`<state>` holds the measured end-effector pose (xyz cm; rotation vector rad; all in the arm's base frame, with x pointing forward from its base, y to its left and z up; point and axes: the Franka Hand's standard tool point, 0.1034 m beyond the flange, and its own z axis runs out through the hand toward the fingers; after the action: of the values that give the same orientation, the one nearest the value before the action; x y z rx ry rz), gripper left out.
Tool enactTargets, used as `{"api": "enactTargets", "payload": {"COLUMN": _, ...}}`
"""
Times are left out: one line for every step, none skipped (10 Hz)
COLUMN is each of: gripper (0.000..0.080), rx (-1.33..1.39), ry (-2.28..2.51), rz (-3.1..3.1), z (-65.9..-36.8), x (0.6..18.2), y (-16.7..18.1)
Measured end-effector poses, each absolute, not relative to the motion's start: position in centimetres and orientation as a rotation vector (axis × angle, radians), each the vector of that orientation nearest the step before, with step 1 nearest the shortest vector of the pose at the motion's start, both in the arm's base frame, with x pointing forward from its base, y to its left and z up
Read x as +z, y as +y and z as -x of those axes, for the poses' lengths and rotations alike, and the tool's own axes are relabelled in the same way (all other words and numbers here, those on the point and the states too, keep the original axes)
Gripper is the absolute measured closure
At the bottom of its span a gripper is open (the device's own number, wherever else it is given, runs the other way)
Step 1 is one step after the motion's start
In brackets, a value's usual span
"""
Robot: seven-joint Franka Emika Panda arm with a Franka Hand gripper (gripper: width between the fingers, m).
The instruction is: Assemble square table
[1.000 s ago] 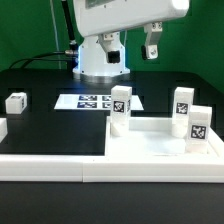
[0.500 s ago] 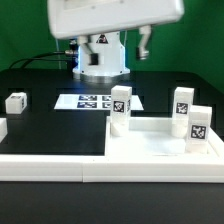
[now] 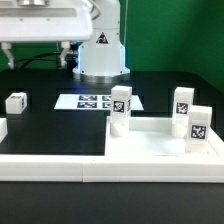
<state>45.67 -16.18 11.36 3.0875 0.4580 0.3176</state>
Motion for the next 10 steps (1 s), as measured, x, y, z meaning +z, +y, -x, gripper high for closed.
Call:
{"api": "enactTargets", "payload": {"gripper": 0.0150, "rx": 0.312, "ry": 0.398, "rz": -3.099, "z": -45.6, "x": 11.3, "y": -16.3}}
{"api": "enactTargets", "payload": {"gripper": 0.0150, "rx": 0.307, "ry": 0.414, "rz": -3.099, "z": -45.7, "x": 11.2, "y": -16.0}}
{"api": "enactTargets", "payload": {"gripper": 0.0150, "rx": 0.278, "ry": 0.397, "rz": -3.108, "z": -45.6, "x": 11.1, "y": -15.8}}
{"api": "enactTargets", "payload": {"gripper": 0.0150, "rx": 0.271, "ry": 0.403, "rz": -3.106, "z": -45.6, "x": 11.1, "y": -15.8}}
{"api": "enactTargets", "payload": {"gripper": 0.0150, "rx": 0.219, "ry": 0.379, "rz": -3.126, "z": -45.5, "x": 10.9, "y": -15.2}}
{"api": "enactTargets", "payload": {"gripper": 0.0150, "rx": 0.078, "ry": 0.395, "rz": -3.149, "z": -45.2, "x": 10.4, "y": -14.8}}
{"api": "enactTargets", "payload": {"gripper": 0.0150, "rx": -0.009, "ry": 0.331, "rz": -3.162, "z": -44.3, "x": 9.1, "y": -16.8}}
{"api": "enactTargets", "payload": {"gripper": 0.0150, "rx": -0.138, "ry": 0.280, "rz": -3.162, "z": -43.3, "x": 7.9, "y": -18.3}}
{"api": "enactTargets", "payload": {"gripper": 0.0150, "rx": -0.227, "ry": 0.271, "rz": -3.157, "z": -42.9, "x": 7.2, "y": -19.2}}
{"api": "enactTargets", "payload": {"gripper": 0.0150, "rx": -0.327, "ry": 0.206, "rz": -3.167, "z": -42.2, "x": 6.5, "y": -20.1}}
